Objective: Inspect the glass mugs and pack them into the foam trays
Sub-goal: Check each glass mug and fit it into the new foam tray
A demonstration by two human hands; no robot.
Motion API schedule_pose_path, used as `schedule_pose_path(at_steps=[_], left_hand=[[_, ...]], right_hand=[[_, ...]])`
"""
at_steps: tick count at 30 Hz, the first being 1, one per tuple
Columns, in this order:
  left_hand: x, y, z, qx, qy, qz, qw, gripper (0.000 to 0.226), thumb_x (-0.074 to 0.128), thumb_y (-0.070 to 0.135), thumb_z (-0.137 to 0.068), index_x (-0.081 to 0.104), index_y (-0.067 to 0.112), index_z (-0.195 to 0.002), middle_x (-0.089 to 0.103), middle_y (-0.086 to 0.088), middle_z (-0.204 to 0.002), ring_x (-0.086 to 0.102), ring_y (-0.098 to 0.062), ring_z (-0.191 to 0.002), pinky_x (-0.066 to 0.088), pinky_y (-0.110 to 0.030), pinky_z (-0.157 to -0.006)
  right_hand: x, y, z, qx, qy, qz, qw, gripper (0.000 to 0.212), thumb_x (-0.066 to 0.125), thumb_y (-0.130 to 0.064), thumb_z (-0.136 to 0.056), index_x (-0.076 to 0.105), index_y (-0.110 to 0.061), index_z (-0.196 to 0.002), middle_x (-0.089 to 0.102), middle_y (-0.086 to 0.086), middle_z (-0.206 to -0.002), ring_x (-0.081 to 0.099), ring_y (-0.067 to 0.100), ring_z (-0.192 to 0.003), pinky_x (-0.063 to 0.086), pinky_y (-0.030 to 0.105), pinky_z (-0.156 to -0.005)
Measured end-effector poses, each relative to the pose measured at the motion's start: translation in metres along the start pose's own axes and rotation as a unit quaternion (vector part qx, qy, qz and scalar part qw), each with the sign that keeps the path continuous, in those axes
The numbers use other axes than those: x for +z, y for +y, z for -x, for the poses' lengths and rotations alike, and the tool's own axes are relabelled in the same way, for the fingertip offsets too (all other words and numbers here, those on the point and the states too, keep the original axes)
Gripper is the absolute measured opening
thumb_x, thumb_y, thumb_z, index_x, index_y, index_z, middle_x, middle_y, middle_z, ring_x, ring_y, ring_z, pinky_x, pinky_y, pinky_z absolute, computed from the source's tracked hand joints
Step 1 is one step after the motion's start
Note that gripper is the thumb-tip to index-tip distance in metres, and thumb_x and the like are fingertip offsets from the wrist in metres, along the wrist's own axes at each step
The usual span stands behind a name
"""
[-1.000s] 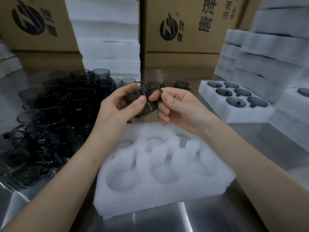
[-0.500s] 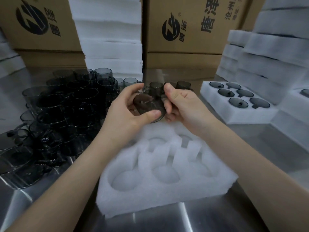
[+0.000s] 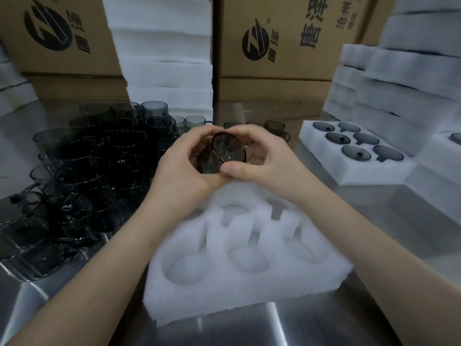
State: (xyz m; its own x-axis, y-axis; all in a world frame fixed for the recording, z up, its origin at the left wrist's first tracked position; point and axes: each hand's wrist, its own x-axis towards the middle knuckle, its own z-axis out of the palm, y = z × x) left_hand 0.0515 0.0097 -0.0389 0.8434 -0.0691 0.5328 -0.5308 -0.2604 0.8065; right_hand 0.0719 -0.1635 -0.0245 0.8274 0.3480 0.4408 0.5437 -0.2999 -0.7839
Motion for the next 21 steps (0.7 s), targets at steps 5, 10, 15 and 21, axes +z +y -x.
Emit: schedule_pose_path(at_steps=[5,10,15,21], left_hand=[[0.002,0.006,0.002,0.045,-0.024,-0.058,0.997,0.068,0.088,0.009,-0.064,0.062,0.029,-0.123,0.063,0.006,-0.116,0.058,-0.011,-0.113,0.045,-0.038,-0.102],[0.005,0.013,0.004,0.115,-0.044,-0.123,0.985,0.062,0.078,0.028,-0.058,0.060,0.037,-0.117,0.060,0.024,-0.109,0.049,0.009,-0.108,0.038,-0.024,-0.102],[0.006,0.008,0.004,0.047,-0.012,-0.034,0.998,0.060,0.083,0.024,-0.058,0.052,0.036,-0.109,0.063,0.021,-0.105,0.062,-0.003,-0.100,0.049,-0.025,-0.091],[0.000,0.002,0.001,0.013,0.026,0.119,0.992,0.054,0.077,0.006,-0.064,0.058,0.023,-0.112,0.064,-0.001,-0.110,0.067,-0.013,-0.099,0.054,-0.028,-0.086]], right_hand=[[0.004,-0.003,0.003,0.005,0.046,0.034,0.998,0.041,0.076,-0.055,-0.063,0.052,-0.035,-0.088,0.064,-0.015,-0.088,0.064,0.014,-0.079,0.054,0.037,-0.070],[0.005,-0.003,0.003,-0.021,0.099,0.069,0.992,0.043,0.066,-0.055,-0.077,0.045,-0.017,-0.077,0.049,-0.016,-0.063,0.043,0.000,-0.058,0.035,0.015,-0.055],[0.001,-0.001,-0.005,0.077,0.126,-0.144,0.979,0.038,0.045,-0.032,-0.103,0.066,-0.015,-0.075,0.062,-0.004,-0.066,0.051,0.011,-0.057,0.042,0.023,-0.051],[-0.006,0.003,-0.007,0.112,-0.018,-0.333,0.936,0.036,0.039,0.002,-0.091,0.062,-0.008,-0.117,0.071,0.010,-0.101,0.067,0.024,-0.083,0.057,0.040,-0.072]])
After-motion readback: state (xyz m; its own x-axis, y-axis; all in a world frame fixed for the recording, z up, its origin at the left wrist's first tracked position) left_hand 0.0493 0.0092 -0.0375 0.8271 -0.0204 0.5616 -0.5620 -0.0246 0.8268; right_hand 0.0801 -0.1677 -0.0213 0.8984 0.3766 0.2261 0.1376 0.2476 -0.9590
